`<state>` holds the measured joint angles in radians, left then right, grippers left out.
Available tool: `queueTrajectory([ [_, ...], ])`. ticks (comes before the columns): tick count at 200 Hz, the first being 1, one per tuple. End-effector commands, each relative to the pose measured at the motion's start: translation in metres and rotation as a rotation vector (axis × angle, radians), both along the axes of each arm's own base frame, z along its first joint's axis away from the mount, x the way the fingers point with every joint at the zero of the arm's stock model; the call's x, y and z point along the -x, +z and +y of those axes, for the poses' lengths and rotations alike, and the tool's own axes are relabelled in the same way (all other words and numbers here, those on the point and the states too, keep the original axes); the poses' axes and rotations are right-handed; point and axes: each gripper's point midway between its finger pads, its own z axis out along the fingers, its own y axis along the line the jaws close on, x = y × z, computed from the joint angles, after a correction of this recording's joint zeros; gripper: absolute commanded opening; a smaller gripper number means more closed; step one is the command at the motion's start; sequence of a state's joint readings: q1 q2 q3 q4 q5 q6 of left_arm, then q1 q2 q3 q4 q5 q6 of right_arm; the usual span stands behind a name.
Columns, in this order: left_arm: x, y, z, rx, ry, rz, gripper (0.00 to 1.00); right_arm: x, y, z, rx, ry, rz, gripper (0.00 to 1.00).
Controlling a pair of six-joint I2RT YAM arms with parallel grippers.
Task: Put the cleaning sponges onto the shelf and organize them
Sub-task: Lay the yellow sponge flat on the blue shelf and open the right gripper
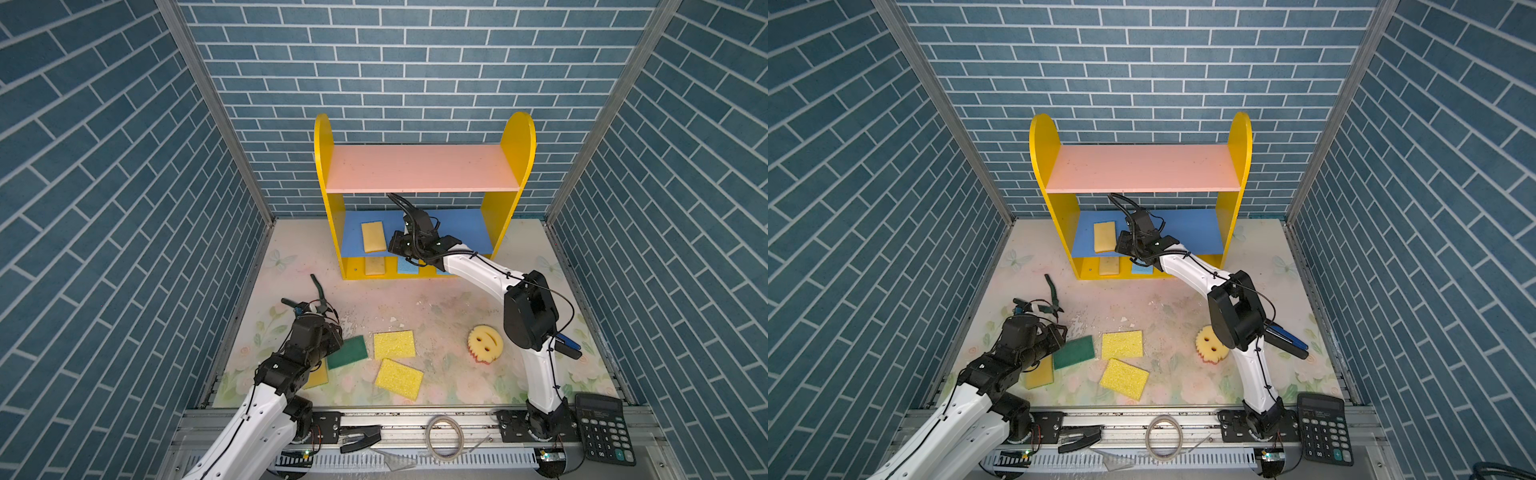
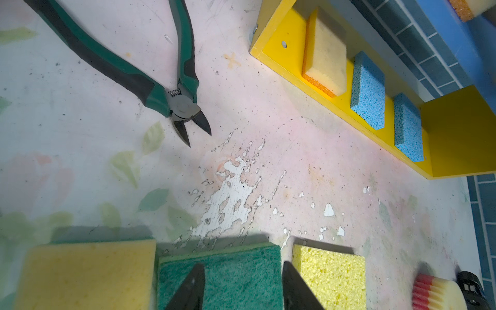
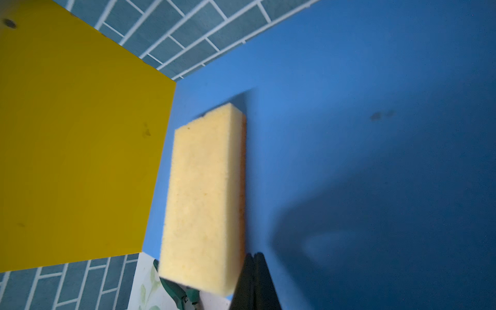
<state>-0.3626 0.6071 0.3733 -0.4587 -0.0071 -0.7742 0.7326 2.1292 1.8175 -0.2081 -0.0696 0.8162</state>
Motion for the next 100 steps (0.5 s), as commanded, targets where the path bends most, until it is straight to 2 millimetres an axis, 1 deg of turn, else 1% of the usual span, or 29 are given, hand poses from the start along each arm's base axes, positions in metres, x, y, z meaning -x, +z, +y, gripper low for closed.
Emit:
queueTrajectory([
  [1,0.001,-0.004,0.005,-0.019,0.017,0.007,0.48,-0.005,0.003,0.0,-0.039,-0.029,0.025,0.0],
  [45,0.001,-0.005,0.006,-0.022,0.019,0.011,0.48,-0.006,-0.004,0.004,-0.048,-0.033,0.039,0.0],
  [51,0.0,-0.005,0.006,-0.023,0.019,0.009,0.48,-0.001,-0.005,0.01,-0.06,-0.005,0.051,0.0],
  [76,0.001,-0.005,0.006,-0.027,0.02,0.008,0.48,0.002,-0.01,0.015,-0.06,0.005,0.063,0.0],
  [100,0.001,-0.006,0.007,-0.026,0.023,0.008,0.48,0.002,-0.014,0.014,-0.057,0.005,0.07,0.0],
])
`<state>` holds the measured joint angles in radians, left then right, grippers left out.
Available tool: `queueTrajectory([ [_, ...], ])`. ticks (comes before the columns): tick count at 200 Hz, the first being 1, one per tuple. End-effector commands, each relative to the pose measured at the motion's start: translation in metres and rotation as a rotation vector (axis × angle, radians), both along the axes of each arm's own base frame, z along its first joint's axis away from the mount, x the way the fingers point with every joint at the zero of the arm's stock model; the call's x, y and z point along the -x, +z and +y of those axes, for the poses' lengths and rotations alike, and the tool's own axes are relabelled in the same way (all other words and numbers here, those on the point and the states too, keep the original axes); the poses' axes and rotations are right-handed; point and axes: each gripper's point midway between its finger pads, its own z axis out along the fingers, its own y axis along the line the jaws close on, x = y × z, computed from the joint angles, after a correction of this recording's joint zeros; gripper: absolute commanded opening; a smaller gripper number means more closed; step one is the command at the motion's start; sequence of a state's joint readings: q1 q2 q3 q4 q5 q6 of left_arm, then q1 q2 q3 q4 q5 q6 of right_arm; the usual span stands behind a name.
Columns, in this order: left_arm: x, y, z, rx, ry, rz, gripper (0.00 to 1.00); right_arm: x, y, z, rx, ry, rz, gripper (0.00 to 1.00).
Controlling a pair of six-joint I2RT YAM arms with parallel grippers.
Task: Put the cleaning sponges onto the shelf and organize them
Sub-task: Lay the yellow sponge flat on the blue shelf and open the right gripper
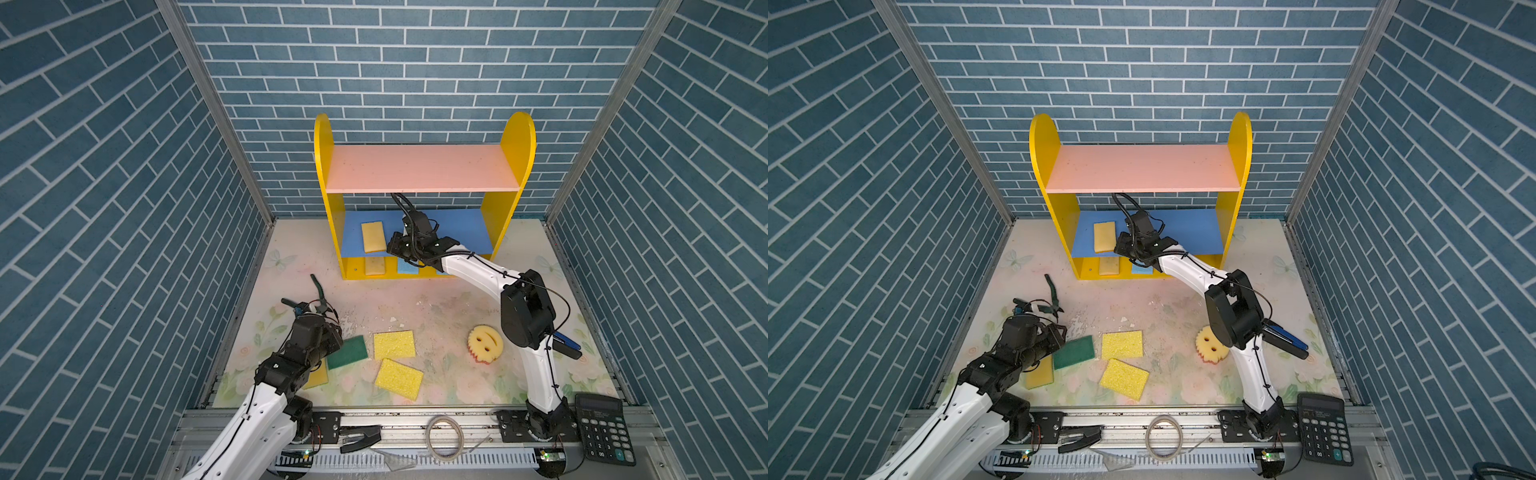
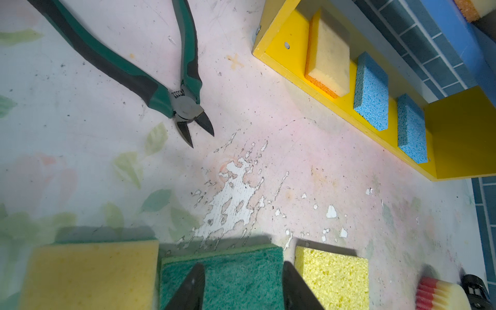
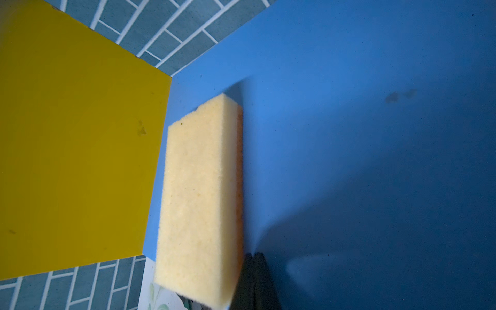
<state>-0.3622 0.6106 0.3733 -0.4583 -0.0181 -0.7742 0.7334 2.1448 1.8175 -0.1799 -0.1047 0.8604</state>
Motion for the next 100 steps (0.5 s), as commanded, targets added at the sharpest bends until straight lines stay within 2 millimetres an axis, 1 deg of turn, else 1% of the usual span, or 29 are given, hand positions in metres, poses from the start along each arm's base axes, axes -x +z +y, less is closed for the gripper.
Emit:
queueTrajectory([
  [1,0.002,-0.005,0.005,-0.018,0.015,0.009,0.48,0.001,-0.01,0.007,-0.009,0.001,0.04,0.0],
  [30,0.002,-0.006,0.005,-0.021,0.012,0.013,0.48,0.002,-0.008,0.007,-0.01,0.006,0.033,0.0],
  [55,0.002,-0.006,0.005,-0.018,0.015,0.011,0.48,0.008,-0.007,0.012,0.002,0.021,0.026,0.0],
  [100,0.002,-0.006,0.005,-0.021,0.01,0.01,0.48,0.012,-0.013,0.014,0.023,0.024,0.028,0.0],
])
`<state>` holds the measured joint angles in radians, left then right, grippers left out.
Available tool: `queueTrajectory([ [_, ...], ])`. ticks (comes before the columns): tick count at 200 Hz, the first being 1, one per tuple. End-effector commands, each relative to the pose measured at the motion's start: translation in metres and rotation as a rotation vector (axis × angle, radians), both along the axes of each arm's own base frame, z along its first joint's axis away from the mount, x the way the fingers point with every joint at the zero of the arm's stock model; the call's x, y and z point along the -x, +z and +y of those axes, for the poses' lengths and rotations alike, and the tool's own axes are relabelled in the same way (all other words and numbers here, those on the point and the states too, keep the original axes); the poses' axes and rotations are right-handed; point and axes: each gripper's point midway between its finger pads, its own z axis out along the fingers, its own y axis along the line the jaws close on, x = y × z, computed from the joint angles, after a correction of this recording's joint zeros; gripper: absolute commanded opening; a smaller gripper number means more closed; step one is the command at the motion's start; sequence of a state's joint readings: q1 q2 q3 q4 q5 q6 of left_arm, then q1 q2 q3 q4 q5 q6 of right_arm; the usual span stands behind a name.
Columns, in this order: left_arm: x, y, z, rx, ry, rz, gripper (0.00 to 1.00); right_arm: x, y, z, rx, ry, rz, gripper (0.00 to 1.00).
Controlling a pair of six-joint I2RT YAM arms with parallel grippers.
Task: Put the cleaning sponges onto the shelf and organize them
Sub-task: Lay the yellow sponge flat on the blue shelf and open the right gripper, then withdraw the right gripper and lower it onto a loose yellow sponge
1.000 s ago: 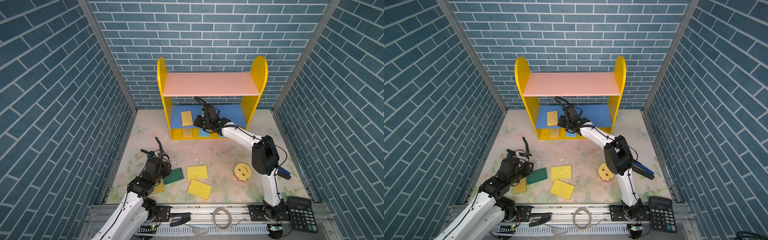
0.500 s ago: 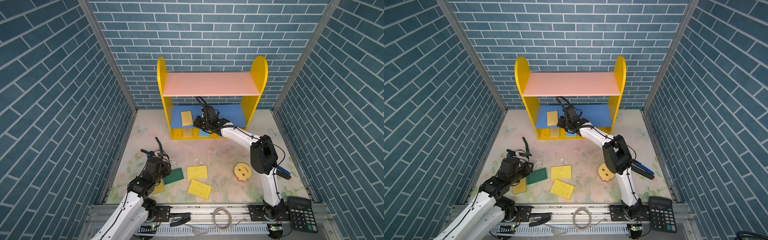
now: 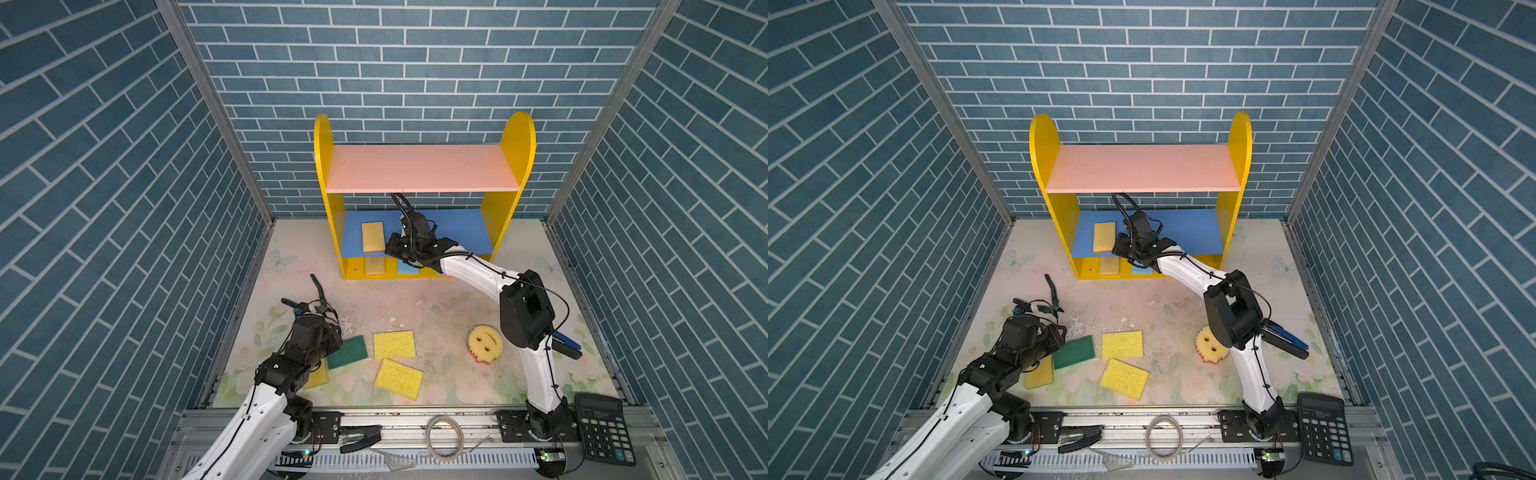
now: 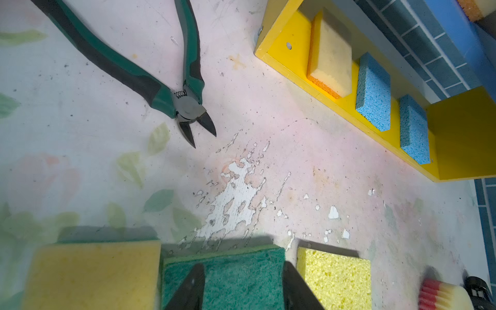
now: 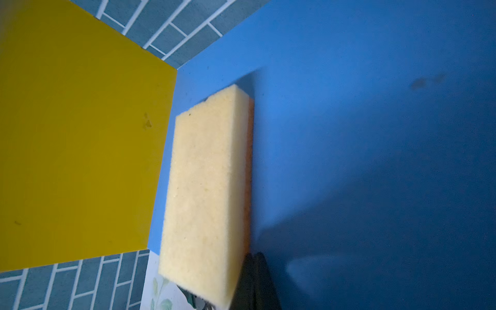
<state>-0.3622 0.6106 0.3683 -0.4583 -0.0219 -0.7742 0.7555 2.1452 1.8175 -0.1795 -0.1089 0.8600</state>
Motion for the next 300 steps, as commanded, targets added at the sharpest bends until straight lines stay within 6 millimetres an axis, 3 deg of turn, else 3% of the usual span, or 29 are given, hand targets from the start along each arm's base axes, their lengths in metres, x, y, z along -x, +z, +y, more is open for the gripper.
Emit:
queueTrajectory([
  [1,0.002,-0.004,0.004,-0.017,0.008,0.006,0.48,0.002,-0.013,0.004,0.025,-0.001,0.027,0.0],
  [68,0.004,-0.004,0.004,-0.007,0.012,0.004,0.48,0.006,-0.013,0.001,0.046,0.008,0.02,0.0],
  [99,0.004,-0.003,0.005,-0.009,0.016,0.002,0.49,0.004,-0.005,-0.019,0.081,-0.032,-0.019,0.0],
  [132,0.0,0.005,0.008,-0.034,0.02,-0.015,0.52,0.014,0.011,-0.043,0.109,-0.058,-0.074,0.0],
  [164,-0.01,0.029,0.017,-0.122,0.023,-0.072,0.52,0.042,0.036,-0.062,0.115,0.002,-0.183,0.0],
  [198,-0.021,0.07,0.041,-0.238,0.1,-0.184,0.58,0.093,0.055,-0.09,0.247,0.156,-0.28,0.0],
  [219,-0.028,0.082,0.043,-0.228,0.134,-0.229,0.68,0.13,0.042,-0.097,0.339,0.303,-0.237,0.0],
  [237,-0.036,0.088,0.035,-0.197,0.123,-0.248,0.69,0.166,0.022,-0.099,0.435,0.453,-0.199,0.23],
  [257,-0.05,0.089,0.023,-0.172,0.091,-0.24,0.71,0.201,-0.004,-0.104,0.538,0.577,-0.123,0.35],
  [300,-0.078,0.095,0.004,-0.087,0.083,-0.269,0.76,0.243,-0.057,-0.101,0.613,0.682,-0.031,0.36],
])
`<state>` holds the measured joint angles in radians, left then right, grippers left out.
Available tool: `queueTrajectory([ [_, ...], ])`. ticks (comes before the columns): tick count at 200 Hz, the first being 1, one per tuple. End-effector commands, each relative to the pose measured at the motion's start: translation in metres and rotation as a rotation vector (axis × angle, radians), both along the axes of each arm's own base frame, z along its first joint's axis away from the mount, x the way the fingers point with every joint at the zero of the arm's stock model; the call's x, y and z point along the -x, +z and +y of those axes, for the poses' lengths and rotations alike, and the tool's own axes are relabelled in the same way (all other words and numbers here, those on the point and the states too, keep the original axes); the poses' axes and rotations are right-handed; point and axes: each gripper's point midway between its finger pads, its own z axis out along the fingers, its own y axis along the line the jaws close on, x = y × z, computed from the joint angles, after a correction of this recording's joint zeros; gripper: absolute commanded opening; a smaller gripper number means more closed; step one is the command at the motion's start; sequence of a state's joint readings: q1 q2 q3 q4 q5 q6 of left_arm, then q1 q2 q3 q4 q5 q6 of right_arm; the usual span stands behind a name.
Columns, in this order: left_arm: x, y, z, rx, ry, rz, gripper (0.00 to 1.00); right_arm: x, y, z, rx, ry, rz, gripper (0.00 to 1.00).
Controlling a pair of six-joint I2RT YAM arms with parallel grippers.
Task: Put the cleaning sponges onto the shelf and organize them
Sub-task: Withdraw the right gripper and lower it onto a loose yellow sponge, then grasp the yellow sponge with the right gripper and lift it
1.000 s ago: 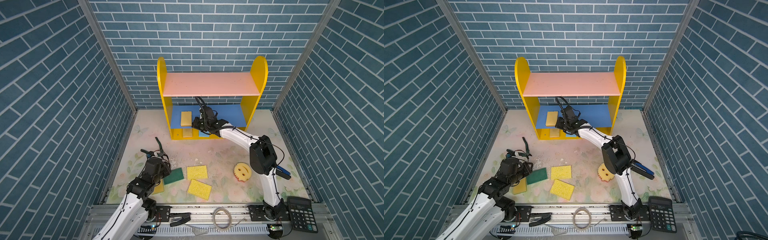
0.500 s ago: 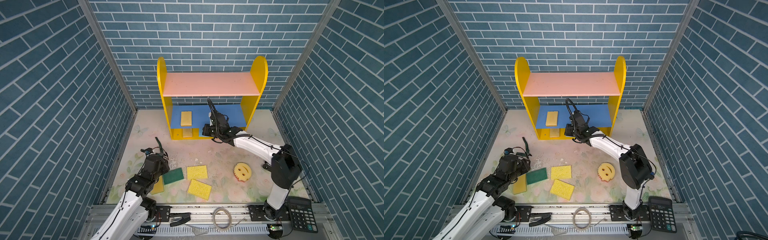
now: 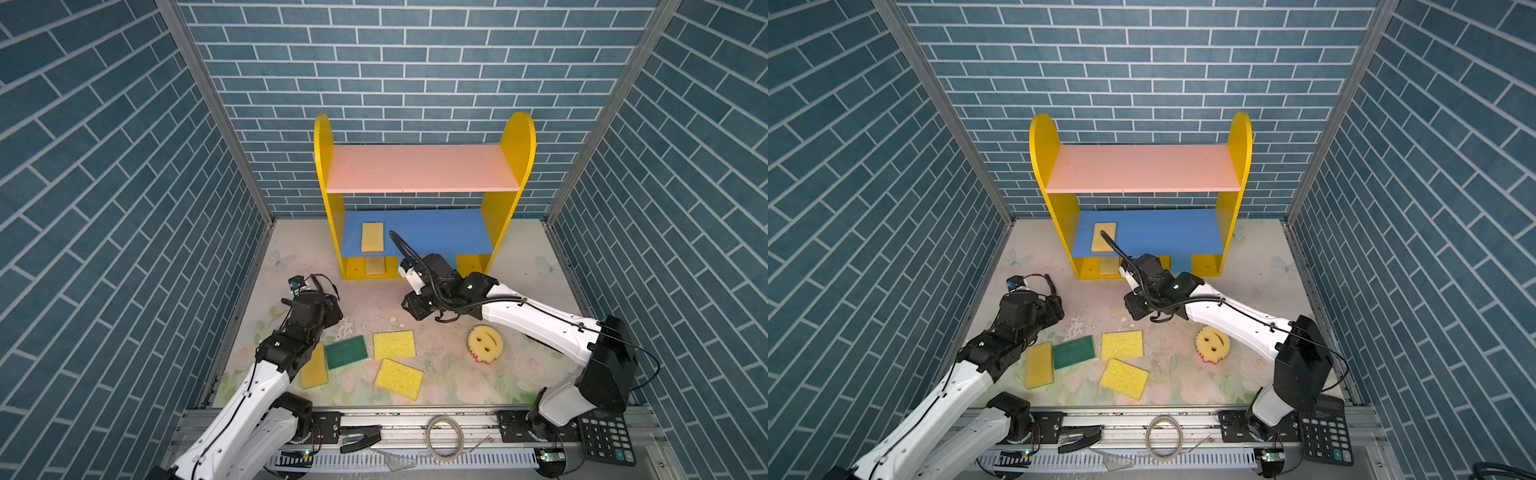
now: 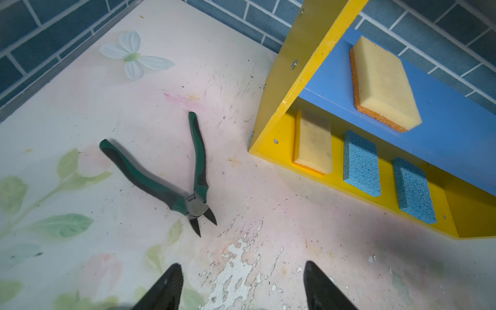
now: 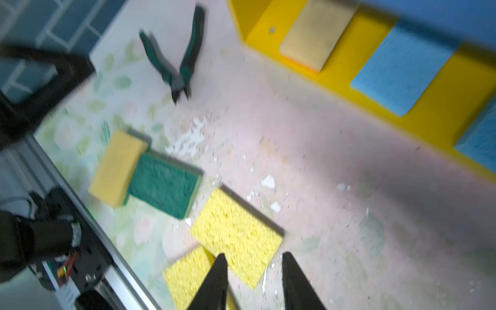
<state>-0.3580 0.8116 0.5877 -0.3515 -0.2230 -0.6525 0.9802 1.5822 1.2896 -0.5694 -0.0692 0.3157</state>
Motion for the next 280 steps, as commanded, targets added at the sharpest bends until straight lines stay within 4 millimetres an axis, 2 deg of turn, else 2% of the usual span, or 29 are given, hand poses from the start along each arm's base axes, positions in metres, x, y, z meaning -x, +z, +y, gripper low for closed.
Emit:
queueTrajectory([
  [1,-0.019,0.023,-0.012,0.083,-0.008,-0.095,0.76,0.029,-0.048,-0.017,0.144,0.079,0.077,0.36],
  [30,-0.028,0.018,-0.022,0.137,-0.016,-0.086,0.73,0.039,-0.072,-0.006,0.097,0.096,0.14,0.4],
  [51,-0.031,0.01,-0.03,0.163,-0.037,-0.057,0.71,0.041,-0.096,-0.001,0.129,0.113,0.178,0.4],
  [75,-0.029,0.0,-0.033,0.193,-0.03,-0.032,0.7,0.036,-0.118,0.004,0.149,0.11,0.193,0.45],
  [94,-0.026,-0.007,-0.032,0.195,-0.027,-0.015,0.7,0.027,-0.125,0.007,0.141,0.089,0.186,0.49],
  [100,-0.026,-0.01,-0.032,0.192,-0.026,-0.007,0.7,0.023,-0.127,0.007,0.136,0.08,0.187,0.56],
  [110,-0.025,-0.011,-0.032,0.189,-0.027,0.0,0.7,0.018,-0.128,0.008,0.12,0.067,0.192,0.81],
  [116,-0.025,-0.013,-0.032,0.186,-0.027,0.005,0.7,0.015,-0.127,0.009,0.105,0.062,0.196,0.83],
  [150,-0.026,-0.019,-0.032,0.18,-0.028,0.019,0.68,0.006,-0.119,0.009,0.054,0.042,0.189,0.73],
  [174,-0.028,-0.025,-0.034,0.179,-0.033,0.023,0.68,-0.007,-0.116,-0.001,0.032,-0.028,0.18,0.66],
  [202,-0.03,-0.03,-0.037,0.187,-0.04,0.034,0.68,-0.019,-0.114,-0.016,0.0,-0.117,0.179,0.66],
  [222,-0.03,-0.036,-0.039,0.184,-0.049,0.051,0.65,-0.022,-0.122,-0.022,0.002,-0.154,0.21,0.63],
  [280,-0.034,-0.049,-0.056,0.229,-0.115,0.092,0.51,-0.019,-0.138,-0.001,-0.067,-0.195,0.294,0.46],
])
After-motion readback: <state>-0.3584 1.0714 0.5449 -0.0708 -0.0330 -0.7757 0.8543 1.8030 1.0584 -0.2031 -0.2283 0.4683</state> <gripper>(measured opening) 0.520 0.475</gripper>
